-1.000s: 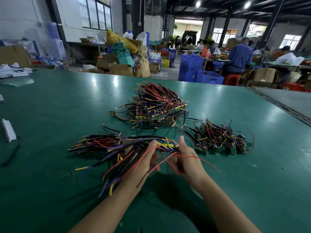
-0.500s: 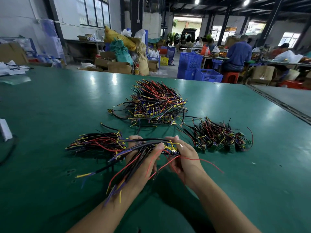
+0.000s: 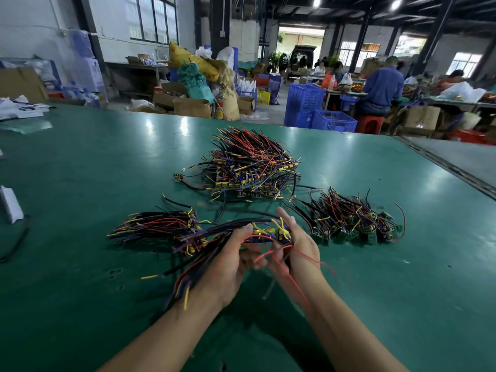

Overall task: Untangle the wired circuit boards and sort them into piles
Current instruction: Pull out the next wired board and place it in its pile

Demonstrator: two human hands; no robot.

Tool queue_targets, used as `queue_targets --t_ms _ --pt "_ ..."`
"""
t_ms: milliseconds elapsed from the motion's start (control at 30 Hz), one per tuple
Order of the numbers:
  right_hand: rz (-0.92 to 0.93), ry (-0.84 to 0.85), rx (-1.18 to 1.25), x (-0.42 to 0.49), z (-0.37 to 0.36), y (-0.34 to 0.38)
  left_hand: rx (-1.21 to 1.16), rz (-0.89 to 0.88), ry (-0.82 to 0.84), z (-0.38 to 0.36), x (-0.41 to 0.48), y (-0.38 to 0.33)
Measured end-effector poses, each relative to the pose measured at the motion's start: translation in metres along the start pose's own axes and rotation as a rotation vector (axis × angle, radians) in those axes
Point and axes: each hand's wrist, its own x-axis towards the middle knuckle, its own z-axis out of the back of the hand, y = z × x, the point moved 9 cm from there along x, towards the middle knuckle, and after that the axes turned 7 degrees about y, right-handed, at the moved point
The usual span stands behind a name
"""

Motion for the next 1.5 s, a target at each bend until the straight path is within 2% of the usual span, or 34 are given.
queue_targets --t_ms 33,167,233,267,433,533,667,733,767,833,933,1000,1067,1167,1233,1333,1400,1500 --pt "0.019 -0.001 0.033 0.002 0.0 -0.001 -0.079 0.019 -0.013 -0.001 0.001 0.002" --pt "0.035 0.065 0.004 0.005 -0.001 -0.005 0.007 -0.005 -0.09 0.003 0.0 -0.009" --pt "0.063 0.011 -0.063 0.009 0.01 0.001 0.099 -0.035 -0.151 0.013 -0.002 -0.013" --pt "0.092 -0.022 -0.067 0.01 0.015 0.007 0.124 -0.037 -0.129 0.012 -0.002 -0.014" --pt "0.101 -0.103 0.129 0.011 0.04 0.017 0.3 0.2 -0.191 0.028 -0.003 0.005" --pt "0.047 -0.111 0.316 0.011 0.044 0.013 0.425 0.366 -0.162 0.028 -0.005 0.015" --pt "0.002 -0.087 0.358 0.013 0.043 0.006 0.64 0.398 -0.091 0.032 -0.008 0.008" --pt "0.025 -0.072 0.334 0.012 0.041 0.007 0.737 0.351 -0.106 0.035 -0.008 0.002" --pt "0.036 -0.07 0.328 0.011 0.04 0.007 0.743 0.282 -0.144 0.037 -0.008 -0.004" --pt "0.032 -0.07 0.329 0.011 0.037 0.005 0.568 0.188 -0.191 0.034 -0.008 -0.01" --pt "0.005 -0.071 0.333 0.012 0.035 -0.002 0.193 0.259 -0.135 0.017 -0.007 0.0" --pt "-0.006 -0.061 0.342 0.013 0.033 -0.005 0.068 0.257 -0.172 0.018 -0.004 0.003" --pt "-0.012 -0.039 0.345 0.014 0.032 -0.007 0.112 0.238 -0.262 0.027 -0.007 0.002" --pt "-0.015 -0.01 0.315 0.014 0.03 -0.009 0.302 0.251 -0.343 0.037 -0.011 0.0" --pt "-0.016 0.001 0.282 0.015 0.028 -0.01 0.298 0.29 -0.312 0.036 -0.011 0.002" --pt "0.006 -0.01 0.244 0.014 0.026 -0.008 0.3 0.396 -0.088 0.009 -0.017 0.011" --pt "0.023 -0.013 0.209 0.013 0.024 -0.006 0.402 0.337 0.057 -0.011 -0.019 0.011" --pt "0.052 0.009 0.056 0.009 0.018 -0.004 0.459 0.169 0.095 -0.031 -0.026 -0.005"
